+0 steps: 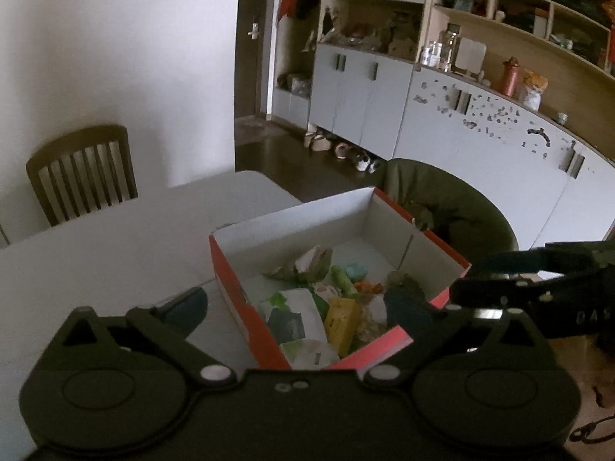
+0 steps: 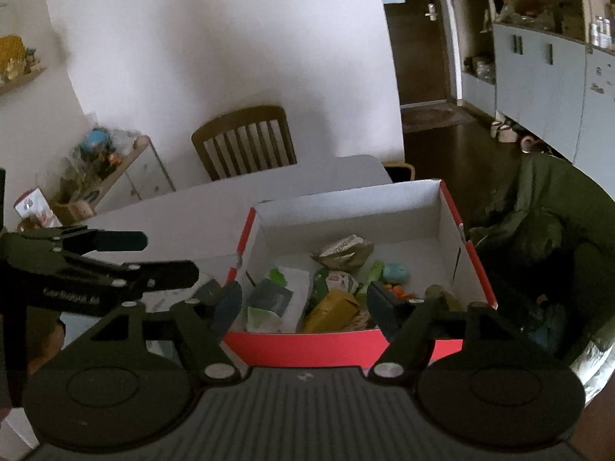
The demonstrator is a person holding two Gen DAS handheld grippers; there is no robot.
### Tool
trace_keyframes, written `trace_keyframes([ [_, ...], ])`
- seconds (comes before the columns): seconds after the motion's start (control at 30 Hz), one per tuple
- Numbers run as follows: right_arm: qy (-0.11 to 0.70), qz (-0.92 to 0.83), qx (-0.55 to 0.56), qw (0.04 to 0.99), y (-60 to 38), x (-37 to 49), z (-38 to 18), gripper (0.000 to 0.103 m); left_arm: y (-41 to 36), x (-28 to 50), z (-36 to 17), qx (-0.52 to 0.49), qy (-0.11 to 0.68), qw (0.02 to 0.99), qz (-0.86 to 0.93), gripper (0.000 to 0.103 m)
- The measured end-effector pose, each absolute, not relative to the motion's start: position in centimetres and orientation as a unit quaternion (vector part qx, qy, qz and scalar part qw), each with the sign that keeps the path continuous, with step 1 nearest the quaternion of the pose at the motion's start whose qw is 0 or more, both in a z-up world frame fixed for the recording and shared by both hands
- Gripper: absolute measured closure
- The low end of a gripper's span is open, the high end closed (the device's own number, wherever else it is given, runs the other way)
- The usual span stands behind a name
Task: Organize objects
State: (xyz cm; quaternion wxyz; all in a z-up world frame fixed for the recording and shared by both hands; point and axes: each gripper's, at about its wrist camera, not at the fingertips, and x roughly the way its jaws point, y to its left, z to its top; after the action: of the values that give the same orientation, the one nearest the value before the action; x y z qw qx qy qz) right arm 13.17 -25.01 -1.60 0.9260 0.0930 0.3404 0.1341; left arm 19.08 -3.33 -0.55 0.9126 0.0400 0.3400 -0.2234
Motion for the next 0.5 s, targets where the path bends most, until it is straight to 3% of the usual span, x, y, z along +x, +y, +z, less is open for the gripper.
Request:
trace_keyframes([
  [0.23,0.319,0.116,0.097,0.936,-23.8,11.4,-0.5,0.022,-2.1,18.2,-0.8,0.04,0.335,0.912,-0.232,0.001],
  [0.5,0.31,0.089,0.096,0.942,-22.4,10.1,-0.3,0.019,-0.9,17.8,-1.1,0.04,0.334,0.913,-0.231,0.001],
])
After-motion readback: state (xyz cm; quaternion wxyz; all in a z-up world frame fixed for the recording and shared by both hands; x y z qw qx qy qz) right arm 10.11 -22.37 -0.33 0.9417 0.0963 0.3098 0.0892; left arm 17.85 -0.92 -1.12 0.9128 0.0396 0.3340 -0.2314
